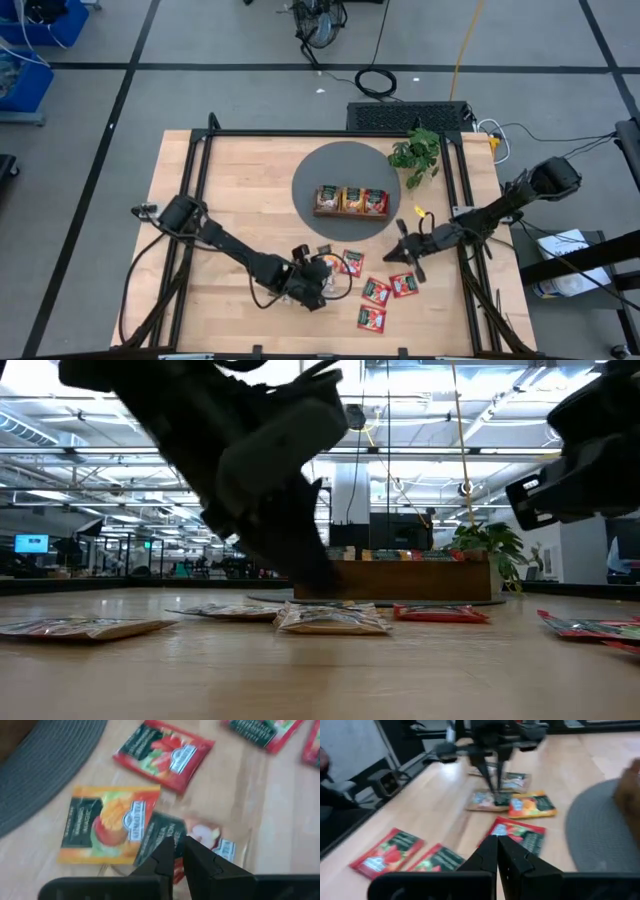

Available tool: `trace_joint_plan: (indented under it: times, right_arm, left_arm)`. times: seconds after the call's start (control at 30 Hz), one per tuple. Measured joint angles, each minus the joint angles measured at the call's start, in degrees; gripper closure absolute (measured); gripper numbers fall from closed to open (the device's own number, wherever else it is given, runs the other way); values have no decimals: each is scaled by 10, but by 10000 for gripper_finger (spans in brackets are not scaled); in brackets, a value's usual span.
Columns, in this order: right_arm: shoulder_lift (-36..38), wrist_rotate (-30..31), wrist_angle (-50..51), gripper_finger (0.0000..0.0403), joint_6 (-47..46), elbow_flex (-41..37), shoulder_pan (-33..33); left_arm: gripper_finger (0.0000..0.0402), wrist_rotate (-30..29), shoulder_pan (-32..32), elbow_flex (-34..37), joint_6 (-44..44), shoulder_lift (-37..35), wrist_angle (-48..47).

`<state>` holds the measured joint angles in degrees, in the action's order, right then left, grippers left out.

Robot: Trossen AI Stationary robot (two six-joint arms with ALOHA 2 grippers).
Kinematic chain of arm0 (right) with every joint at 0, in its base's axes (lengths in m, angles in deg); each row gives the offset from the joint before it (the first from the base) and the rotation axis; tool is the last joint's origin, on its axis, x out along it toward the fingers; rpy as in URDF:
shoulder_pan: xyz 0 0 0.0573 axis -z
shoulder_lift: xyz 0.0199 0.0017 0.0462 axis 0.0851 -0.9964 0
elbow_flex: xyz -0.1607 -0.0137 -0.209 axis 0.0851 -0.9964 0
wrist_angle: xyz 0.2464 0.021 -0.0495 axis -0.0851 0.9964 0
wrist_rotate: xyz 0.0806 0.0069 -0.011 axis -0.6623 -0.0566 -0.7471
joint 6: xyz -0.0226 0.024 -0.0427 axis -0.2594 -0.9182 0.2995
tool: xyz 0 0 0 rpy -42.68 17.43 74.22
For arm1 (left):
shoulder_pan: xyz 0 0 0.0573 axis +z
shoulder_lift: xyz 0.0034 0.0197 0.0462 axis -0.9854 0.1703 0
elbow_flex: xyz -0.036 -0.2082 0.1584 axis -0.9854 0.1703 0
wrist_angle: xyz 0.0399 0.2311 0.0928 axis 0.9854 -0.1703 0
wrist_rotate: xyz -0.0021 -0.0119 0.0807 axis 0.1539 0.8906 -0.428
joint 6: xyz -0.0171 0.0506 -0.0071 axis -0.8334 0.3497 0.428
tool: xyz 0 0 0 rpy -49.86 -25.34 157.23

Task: Pick & Place Tea
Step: Adjust the brown tea bag, then put the red tea bag into the right section of the wooden organizer

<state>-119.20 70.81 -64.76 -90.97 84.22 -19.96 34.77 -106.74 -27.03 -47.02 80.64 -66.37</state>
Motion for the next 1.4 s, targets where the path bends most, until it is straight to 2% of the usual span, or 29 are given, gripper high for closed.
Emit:
trace_joint_plan:
  times: [0.23, 0.7, 0.8, 0.93, 1.07, 1.2, 1.3, 1.4]
  right_arm:
    - [-1, 29, 1, 403, -3, 0, -40]
    - [-1, 28, 8, 403, -21, 0, -45]
    - [-1, 22, 9, 403, -21, 0, -47]
    - [-1, 18, 4, 403, -50, 0, -58]
    - [-1, 36, 0, 403, -58, 0, -72]
    - [-1, 44, 14, 403, -66, 1, -107]
    - [-14, 60, 18, 403, -101, 14, -155]
    - [-59, 96, 42, 403, -97, 56, -215]
  left_arm:
    - [360, 20, -5, -1, -24, 24, 9]
    - [360, 44, -50, -1, -58, 23, 8]
    - [360, 55, -59, -1, -35, 23, 37]
    - [360, 106, -64, -16, 24, 22, 67]
    - [360, 108, -63, -55, 70, 20, 70]
    - [360, 107, -55, -87, 97, 20, 93]
    - [360, 105, -43, -100, 57, 20, 118]
    - [360, 123, -29, -108, 13, 29, 123]
